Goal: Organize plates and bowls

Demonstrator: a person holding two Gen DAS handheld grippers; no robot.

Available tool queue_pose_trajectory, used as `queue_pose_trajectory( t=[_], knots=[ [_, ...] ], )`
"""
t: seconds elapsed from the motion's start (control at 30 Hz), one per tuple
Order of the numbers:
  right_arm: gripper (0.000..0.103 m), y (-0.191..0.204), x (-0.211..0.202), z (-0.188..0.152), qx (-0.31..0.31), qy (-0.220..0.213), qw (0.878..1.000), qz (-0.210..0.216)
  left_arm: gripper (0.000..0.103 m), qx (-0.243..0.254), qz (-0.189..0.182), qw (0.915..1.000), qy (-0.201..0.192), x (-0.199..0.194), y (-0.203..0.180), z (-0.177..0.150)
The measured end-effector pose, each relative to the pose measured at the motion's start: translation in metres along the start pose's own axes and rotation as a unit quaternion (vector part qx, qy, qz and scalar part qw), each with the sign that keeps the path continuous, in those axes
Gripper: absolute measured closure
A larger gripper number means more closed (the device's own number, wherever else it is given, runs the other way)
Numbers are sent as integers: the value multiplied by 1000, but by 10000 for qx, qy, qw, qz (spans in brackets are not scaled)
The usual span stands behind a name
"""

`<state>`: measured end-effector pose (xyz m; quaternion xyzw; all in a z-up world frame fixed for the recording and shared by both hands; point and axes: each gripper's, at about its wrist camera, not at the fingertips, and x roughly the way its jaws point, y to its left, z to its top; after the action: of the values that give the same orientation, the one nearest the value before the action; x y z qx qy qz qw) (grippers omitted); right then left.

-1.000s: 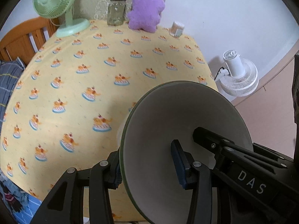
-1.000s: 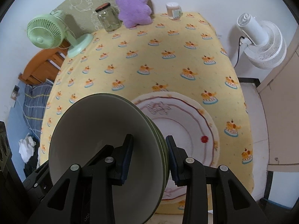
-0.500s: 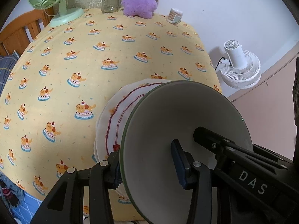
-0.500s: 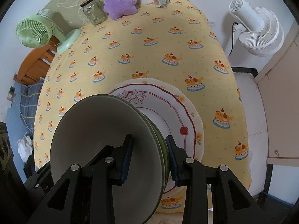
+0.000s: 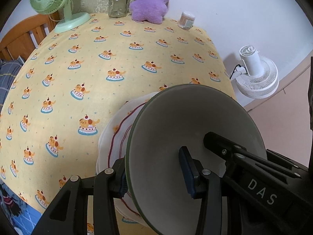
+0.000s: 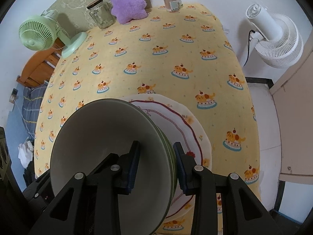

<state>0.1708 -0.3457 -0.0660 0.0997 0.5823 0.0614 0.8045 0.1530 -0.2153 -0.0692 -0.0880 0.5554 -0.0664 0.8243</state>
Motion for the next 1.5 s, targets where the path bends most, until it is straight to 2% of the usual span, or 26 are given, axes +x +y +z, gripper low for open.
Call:
queue_pose_trajectory(
  t=[0.1,0.2,0.27,0.33,0.47,0.6,0.73,1.0,1.23,1.4,1.5],
  knots=[
    [64,-1,-1,-1,-53,-12,10000,27,55,-29,67,10000,-18,-1,-1,-1],
    [62,0,-6,-2,-201,-132,9996,-133,36,-73,358,9993,-32,-5,1,-3],
    [55,1,-10,-3,-235,-209,9991,-271,27,-110,471,9988,-84,-11,4,-4],
    [38,-1,-16,-5,-170,-315,9986,-378,21,-108,494,9986,-157,-17,7,-6],
    [33,3,-30,-9,-127,-504,9977,-428,13,48,467,9984,-325,-32,9,-6],
    [27,15,-45,-15,-78,-770,9953,-577,12,408,599,9958,-568,-50,10,-5],
    [27,38,-60,-19,-57,-1080,9912,-757,12,629,676,9921,-854,-71,22,-1],
    [27,90,-82,-32,117,-1693,9815,-886,12,863,515,9839,-1478,-111,72,4],
    [27,135,-78,-56,227,-2187,9710,-937,12,1099,546,9758,-1810,-122,127,-3],
    [27,154,-68,-79,196,-2270,9683,-1021,12,1314,722,9669,-2067,-125,158,-21],
    [27,165,-64,-93,81,-2381,9658,-1026,12,1209,739,9657,-2176,-126,173,-31]
  ],
)
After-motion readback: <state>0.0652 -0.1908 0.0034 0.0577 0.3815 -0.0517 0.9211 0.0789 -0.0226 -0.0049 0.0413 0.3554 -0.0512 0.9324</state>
